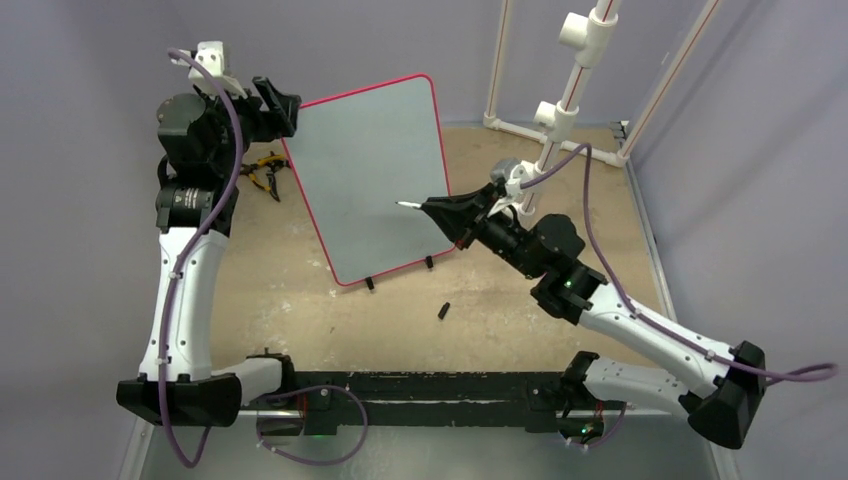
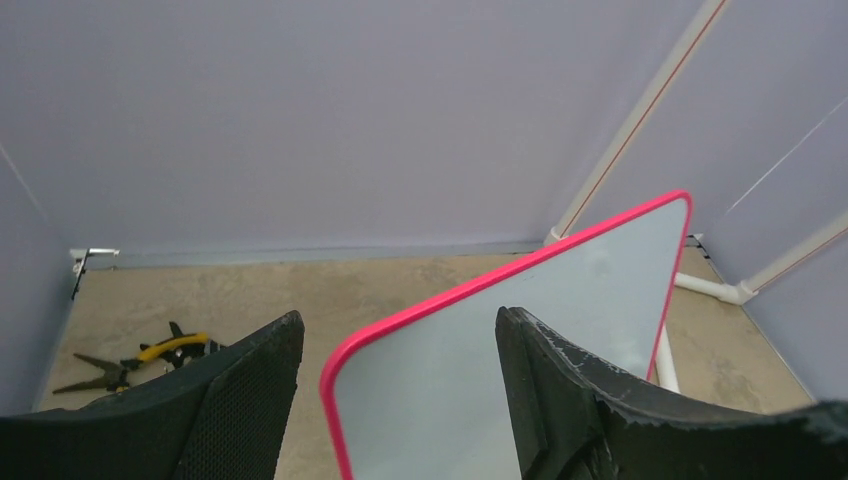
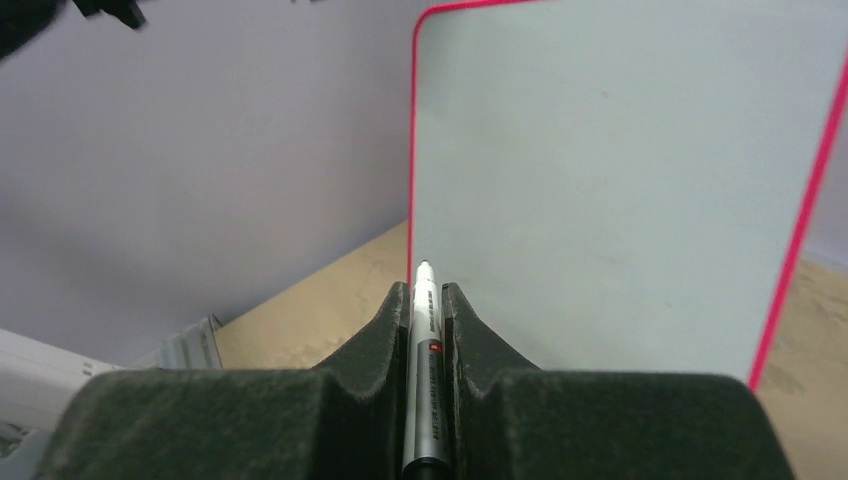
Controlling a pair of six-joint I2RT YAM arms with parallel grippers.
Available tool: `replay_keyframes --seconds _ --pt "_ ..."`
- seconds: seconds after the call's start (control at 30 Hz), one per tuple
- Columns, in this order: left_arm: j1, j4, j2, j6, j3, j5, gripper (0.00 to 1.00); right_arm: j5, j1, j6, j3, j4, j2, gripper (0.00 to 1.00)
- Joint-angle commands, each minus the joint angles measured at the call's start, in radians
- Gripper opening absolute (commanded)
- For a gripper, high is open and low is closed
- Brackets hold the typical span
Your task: Write a sentence on the whiteboard
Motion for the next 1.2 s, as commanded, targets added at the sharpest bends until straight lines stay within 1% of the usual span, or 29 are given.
replay_keyframes --seconds 0.0,0.1,0.17,0.27,0.37,0.77,1.17 --pt "0.074 0.132 -0.046 -0.104 -0.132 0.074 0.70 0.099 0.061 -0.012 0.090 0.165 0.074 0.00" --pt "0.115 0.235 -0.064 -0.167 -0.227 0.154 0.70 0.110 0.076 -0.002 0.138 0.220 0.158 0.00" --pt "0.123 0.297 -0.078 -0.191 -0.283 0.180 0.69 0.113 0.083 -0.001 0.178 0.245 0.214 0.00" --pt "0.126 0.358 -0.081 -0.200 -0.314 0.214 0.67 0.104 0.086 -0.009 0.247 0.271 0.306 0.00" --pt "0.127 0.397 -0.074 -0.220 -0.336 0.246 0.62 0.094 0.087 -0.016 0.308 0.293 0.382 0.00" --pt "0.126 0.410 -0.066 -0.210 -0.365 0.274 0.41 0.069 0.089 -0.040 0.503 0.346 0.612 0.00" --pt "0.126 0.391 -0.063 -0.191 -0.368 0.266 0.35 0.070 0.089 -0.065 0.667 0.345 0.773 0.00"
